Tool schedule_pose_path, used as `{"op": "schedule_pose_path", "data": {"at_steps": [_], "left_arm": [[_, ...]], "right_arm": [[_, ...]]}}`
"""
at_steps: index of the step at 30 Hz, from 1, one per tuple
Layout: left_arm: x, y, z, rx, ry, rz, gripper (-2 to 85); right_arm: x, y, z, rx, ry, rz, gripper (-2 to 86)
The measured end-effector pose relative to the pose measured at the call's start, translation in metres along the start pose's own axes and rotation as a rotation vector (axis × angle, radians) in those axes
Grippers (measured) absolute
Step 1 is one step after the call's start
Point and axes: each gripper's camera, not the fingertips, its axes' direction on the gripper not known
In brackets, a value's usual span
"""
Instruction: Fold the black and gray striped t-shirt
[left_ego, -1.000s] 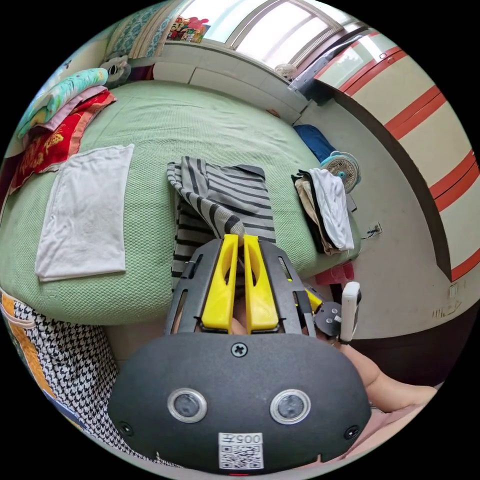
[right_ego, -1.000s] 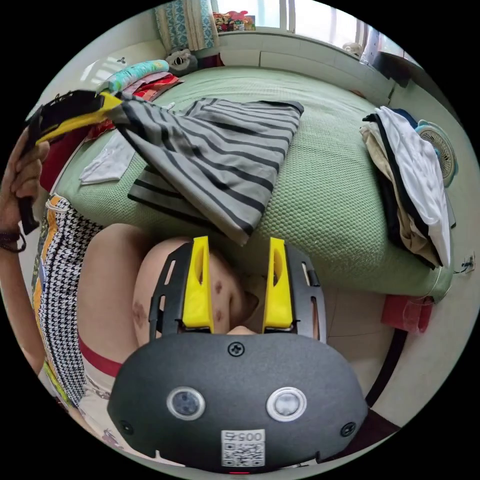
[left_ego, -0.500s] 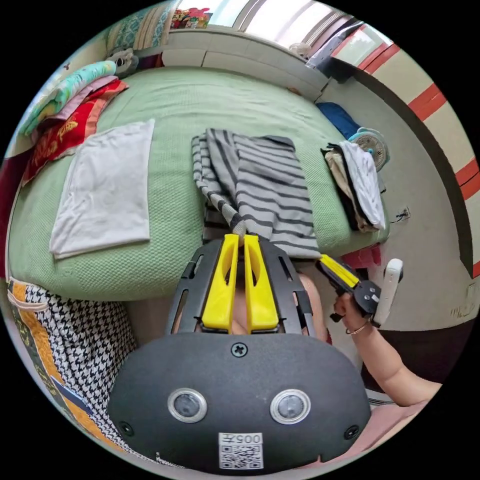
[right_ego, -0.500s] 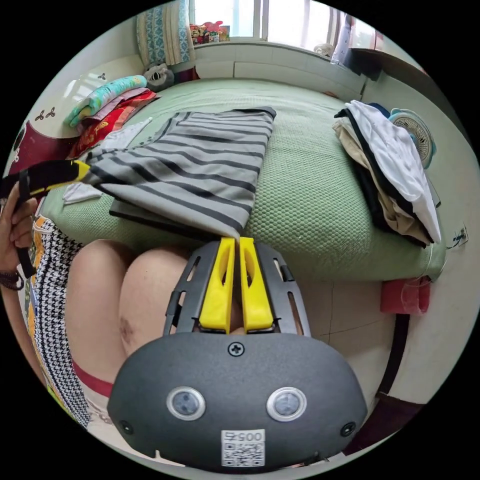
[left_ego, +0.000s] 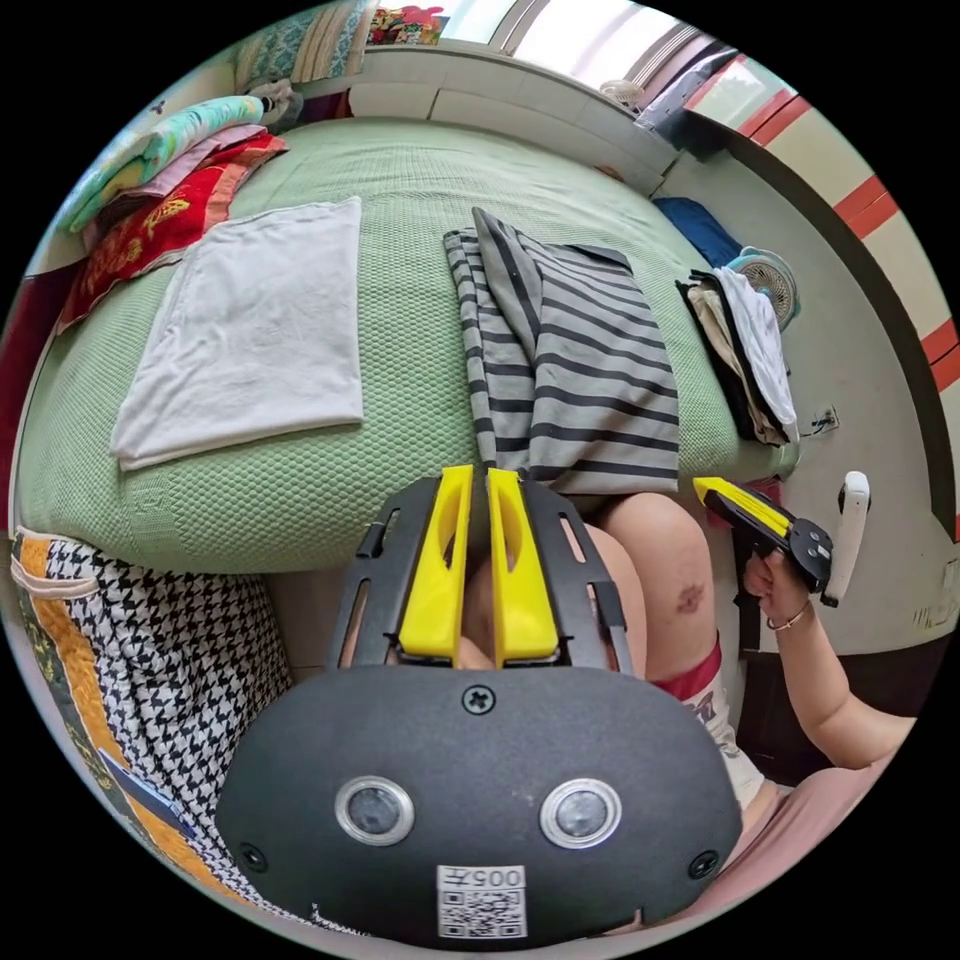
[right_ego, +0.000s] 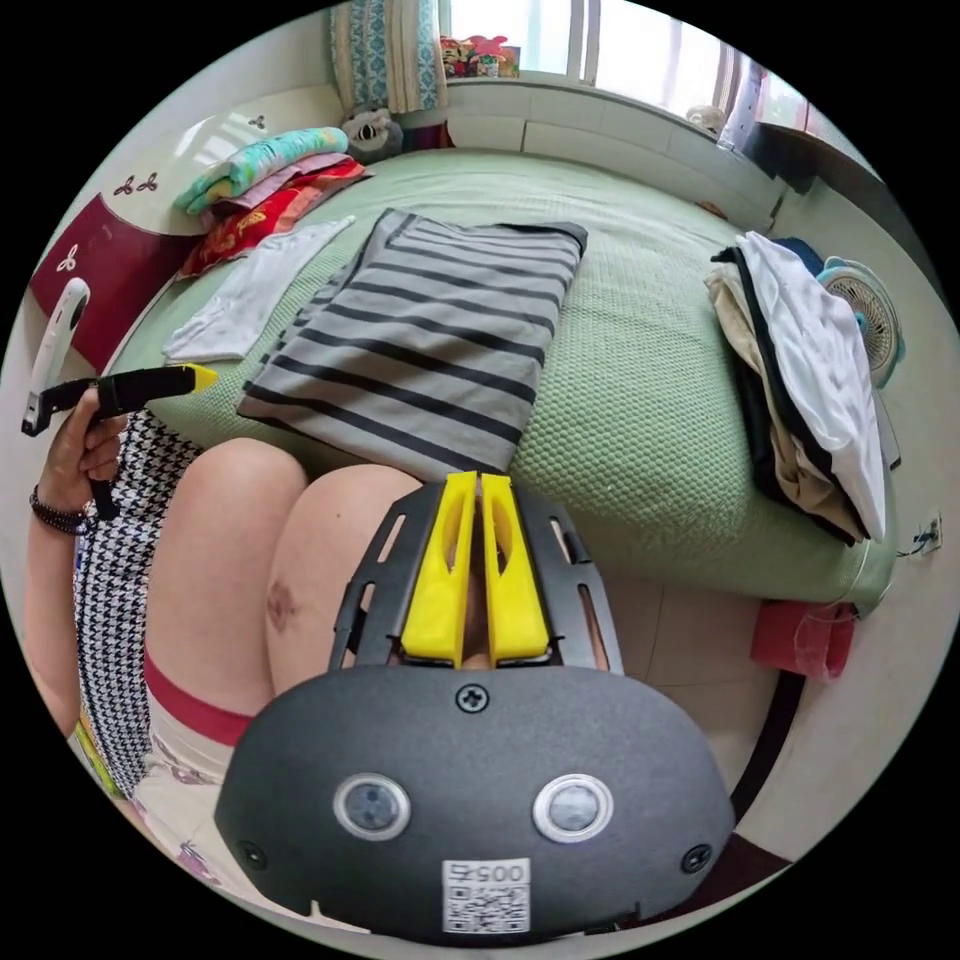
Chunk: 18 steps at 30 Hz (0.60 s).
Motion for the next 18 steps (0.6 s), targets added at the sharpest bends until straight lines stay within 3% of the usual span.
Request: {"op": "schedule_pose_path", "data": {"at_steps": [4, 8, 15, 18], "left_arm": [[0.011, 0.001, 0.013, -0.004, 0.025, 0.033, 9.5], [0.024, -0.002, 0.035, -0.017, 0.021, 0.036, 12.4], [0.038, -0.015, 0.061, -0.040, 0.037, 0.046, 13.5], [0.045, -0.021, 0.074, -0.068, 0.061, 0.055, 13.4]], "right_arm": [[0.003, -0.011, 0.007, 0.007, -0.043, -0.024, 0.6], [0.021, -0.020, 0.046, -0.150, 0.016, 0.013, 1.1], [0.078, -0.060, -0.013, 0.114, -0.104, 0.017, 9.7], [0.107, -0.108, -0.011, 0.129, -0.127, 0.044, 12.4]]}}
